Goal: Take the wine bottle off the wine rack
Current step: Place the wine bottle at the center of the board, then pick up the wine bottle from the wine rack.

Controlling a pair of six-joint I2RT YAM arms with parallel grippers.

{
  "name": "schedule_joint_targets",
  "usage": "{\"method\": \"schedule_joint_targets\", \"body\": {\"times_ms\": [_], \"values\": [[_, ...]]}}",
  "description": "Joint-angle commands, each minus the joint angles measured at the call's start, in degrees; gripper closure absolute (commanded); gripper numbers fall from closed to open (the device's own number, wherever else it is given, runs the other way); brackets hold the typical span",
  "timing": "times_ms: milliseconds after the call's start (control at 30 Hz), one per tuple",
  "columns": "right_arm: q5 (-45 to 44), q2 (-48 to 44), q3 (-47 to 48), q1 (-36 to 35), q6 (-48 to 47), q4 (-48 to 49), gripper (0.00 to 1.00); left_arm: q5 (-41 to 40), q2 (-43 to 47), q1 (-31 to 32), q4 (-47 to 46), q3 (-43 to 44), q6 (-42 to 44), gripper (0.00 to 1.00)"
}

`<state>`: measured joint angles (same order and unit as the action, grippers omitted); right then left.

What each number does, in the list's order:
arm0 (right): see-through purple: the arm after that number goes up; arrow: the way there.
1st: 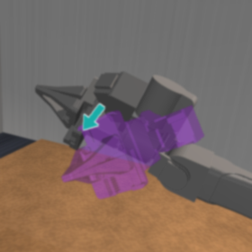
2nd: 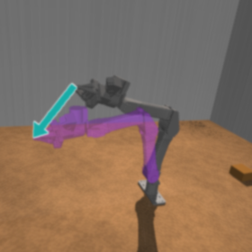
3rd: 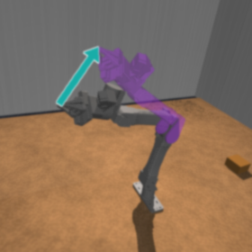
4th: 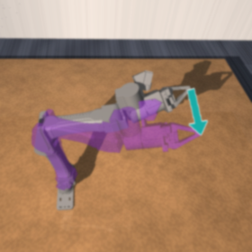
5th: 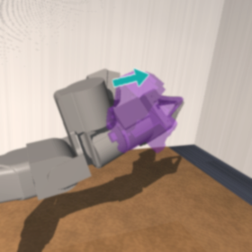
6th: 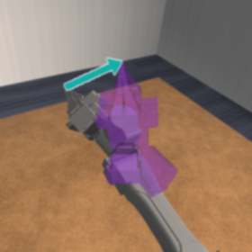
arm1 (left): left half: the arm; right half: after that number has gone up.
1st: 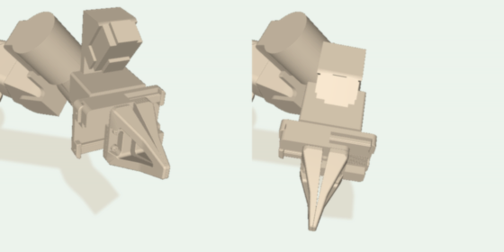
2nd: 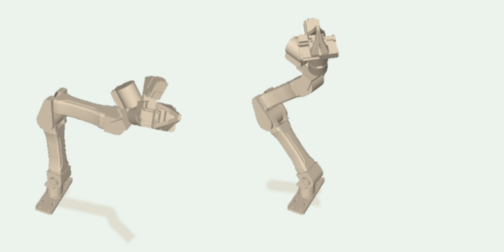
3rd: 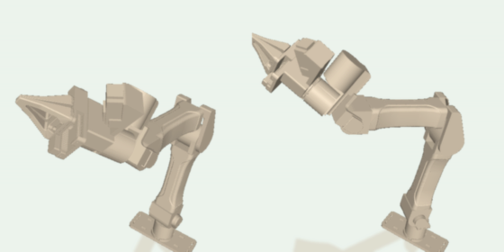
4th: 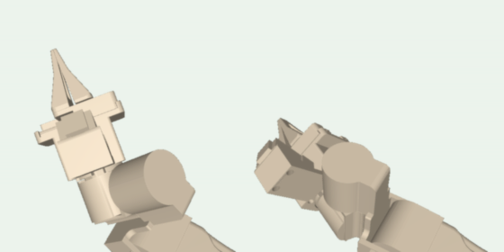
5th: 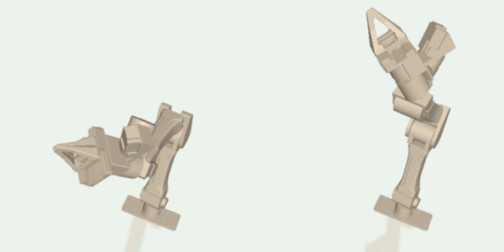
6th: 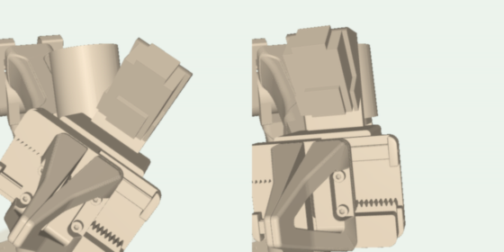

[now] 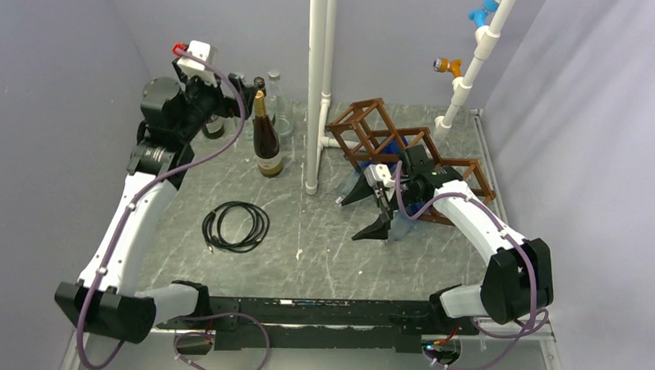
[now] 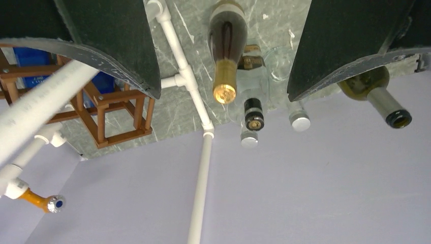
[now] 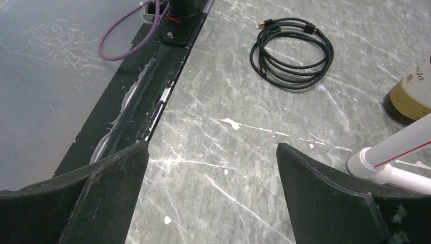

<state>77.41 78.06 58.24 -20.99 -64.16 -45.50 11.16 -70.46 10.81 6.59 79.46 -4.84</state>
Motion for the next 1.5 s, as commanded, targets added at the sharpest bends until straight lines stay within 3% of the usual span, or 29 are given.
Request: {"method": "schedule_joint_targets", "body": {"times_ms": [0, 300, 567, 800, 1067, 1233, 1467], "values": [[1.0, -0.8, 2.1, 0.7, -6.9, -3.7, 0.0, 1.4, 6.1, -0.4, 0.9, -4.4, -2.3, 0.01], [-1.6, -3.1, 1.5, 1.7, -10.8, -5.7, 0.0, 4.5, 18.5, -0.5, 3.5, -15.7, -4.8, 0.0], [-8.1, -6.3, 1.2, 2.1, -8.5, -4.4, 0.0, 9.5, 28.6, -0.6, -0.2, -28.0, -13.4, 0.0], [-15.9, -9.9, 2.6, 3.2, -10.5, -10.9, 0.0, 15.2, 32.5, -0.6, 1.4, -35.4, -20.9, 0.0], [-18.1, -14.2, 3.5, 6.3, -12.3, -19.2, 0.0, 27.9, 34.7, 0.1, -5.1, -44.7, -22.9, 0.0], [-11.2, -16.0, 2.0, 12.3, -14.4, -21.6, 0.0, 21.7, 37.3, 6.4, -1.0, -46.2, -13.9, 0.0], [-3.8, -18.6, -0.1, 19.8, -14.1, -21.5, 0.0, 7.6, 37.4, 23.2, -6.1, -50.5, -3.8, 0.01]]}}
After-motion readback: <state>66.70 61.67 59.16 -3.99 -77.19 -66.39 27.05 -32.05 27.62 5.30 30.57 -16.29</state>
